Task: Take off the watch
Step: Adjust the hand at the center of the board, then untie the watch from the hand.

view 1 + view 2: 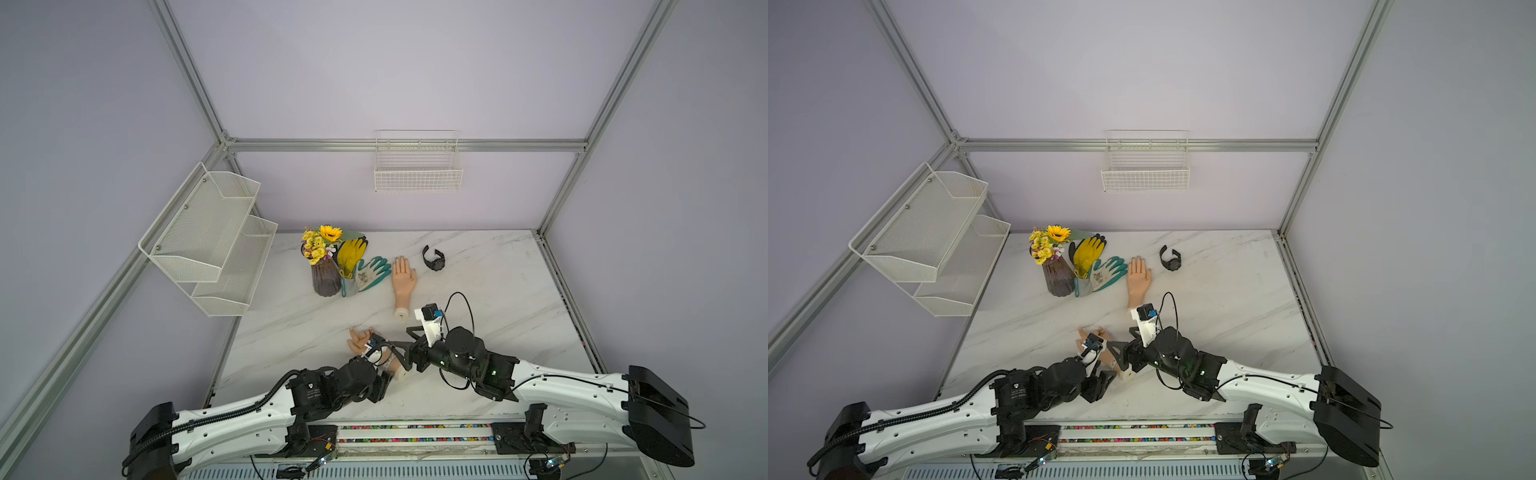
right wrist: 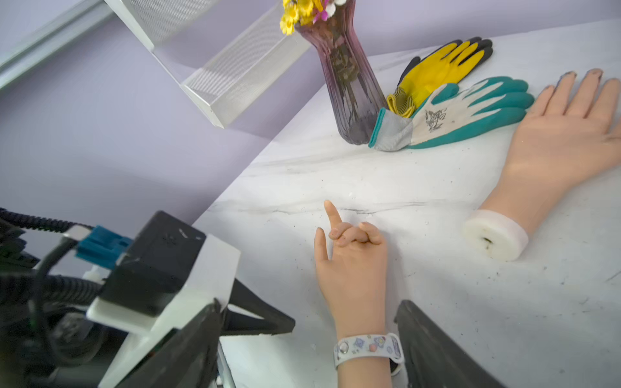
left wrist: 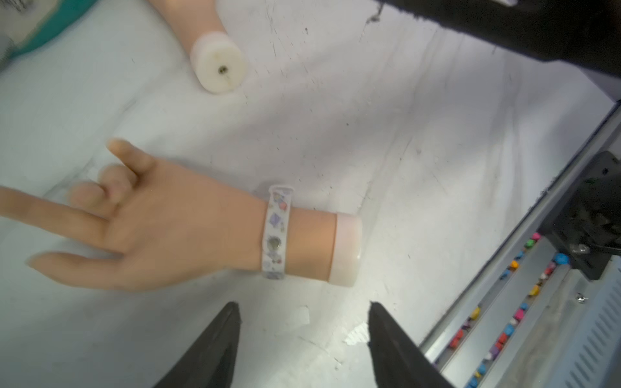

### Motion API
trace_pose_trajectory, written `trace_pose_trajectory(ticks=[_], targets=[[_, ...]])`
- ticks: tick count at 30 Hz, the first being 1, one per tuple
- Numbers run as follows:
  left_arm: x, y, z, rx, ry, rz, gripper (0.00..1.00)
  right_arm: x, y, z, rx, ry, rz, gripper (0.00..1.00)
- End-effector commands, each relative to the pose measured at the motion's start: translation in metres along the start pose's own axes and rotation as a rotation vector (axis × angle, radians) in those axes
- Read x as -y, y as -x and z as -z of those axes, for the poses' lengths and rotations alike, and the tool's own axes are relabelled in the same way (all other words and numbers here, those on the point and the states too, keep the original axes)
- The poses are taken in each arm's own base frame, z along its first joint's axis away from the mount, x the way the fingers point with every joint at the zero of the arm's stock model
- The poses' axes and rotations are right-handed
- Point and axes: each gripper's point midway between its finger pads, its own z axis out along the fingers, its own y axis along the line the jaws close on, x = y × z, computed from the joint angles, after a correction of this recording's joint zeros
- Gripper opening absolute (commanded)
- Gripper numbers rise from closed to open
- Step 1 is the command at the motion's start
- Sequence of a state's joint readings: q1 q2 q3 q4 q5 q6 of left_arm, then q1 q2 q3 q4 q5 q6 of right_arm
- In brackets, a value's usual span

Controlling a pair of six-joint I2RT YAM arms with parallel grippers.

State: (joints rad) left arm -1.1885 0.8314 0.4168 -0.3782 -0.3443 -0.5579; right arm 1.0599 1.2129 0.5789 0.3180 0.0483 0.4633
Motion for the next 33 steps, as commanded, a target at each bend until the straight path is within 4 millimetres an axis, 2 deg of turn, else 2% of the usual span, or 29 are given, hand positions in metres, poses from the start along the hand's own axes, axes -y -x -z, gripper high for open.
trace_pose_trajectory(ticks=[1,3,6,10,15,20,24,28,33], targets=[[0.002,-0.003,-0.002,0.046,0.006,-0.068,0.58,0.002,-0.016,-0.011,-0.107,-0.004,0.030,0.79],[0.002,-0.009,-0.004,0.066,-0.020,-0.077,0.56,0.004,-0.020,-0.015,-0.132,0.003,0.022,0.78],[0.009,-0.001,0.000,0.134,-0.068,-0.113,0.55,0.014,-0.030,-0.022,-0.178,0.007,-0.009,0.77],[0.007,0.006,-0.002,0.203,-0.062,-0.111,0.45,0.028,-0.046,-0.034,-0.262,-0.029,-0.048,0.73],[0.007,0.001,-0.010,0.228,-0.068,-0.130,0.40,0.035,-0.067,-0.045,-0.355,-0.046,-0.052,0.66],[-0.001,-0.002,-0.019,0.261,-0.052,-0.113,0.39,0.037,-0.078,-0.055,-0.423,-0.051,-0.019,0.61],[-0.004,-0.002,-0.025,0.250,-0.040,-0.114,0.39,0.041,-0.084,-0.059,-0.456,-0.067,0.002,0.68],[-0.009,-0.001,-0.029,0.245,-0.016,-0.097,0.40,0.047,-0.084,-0.063,-0.468,-0.103,0.018,0.68],[-0.020,0.012,-0.018,0.292,0.015,-0.024,0.44,0.052,-0.087,-0.069,-0.481,-0.125,0.026,0.63]])
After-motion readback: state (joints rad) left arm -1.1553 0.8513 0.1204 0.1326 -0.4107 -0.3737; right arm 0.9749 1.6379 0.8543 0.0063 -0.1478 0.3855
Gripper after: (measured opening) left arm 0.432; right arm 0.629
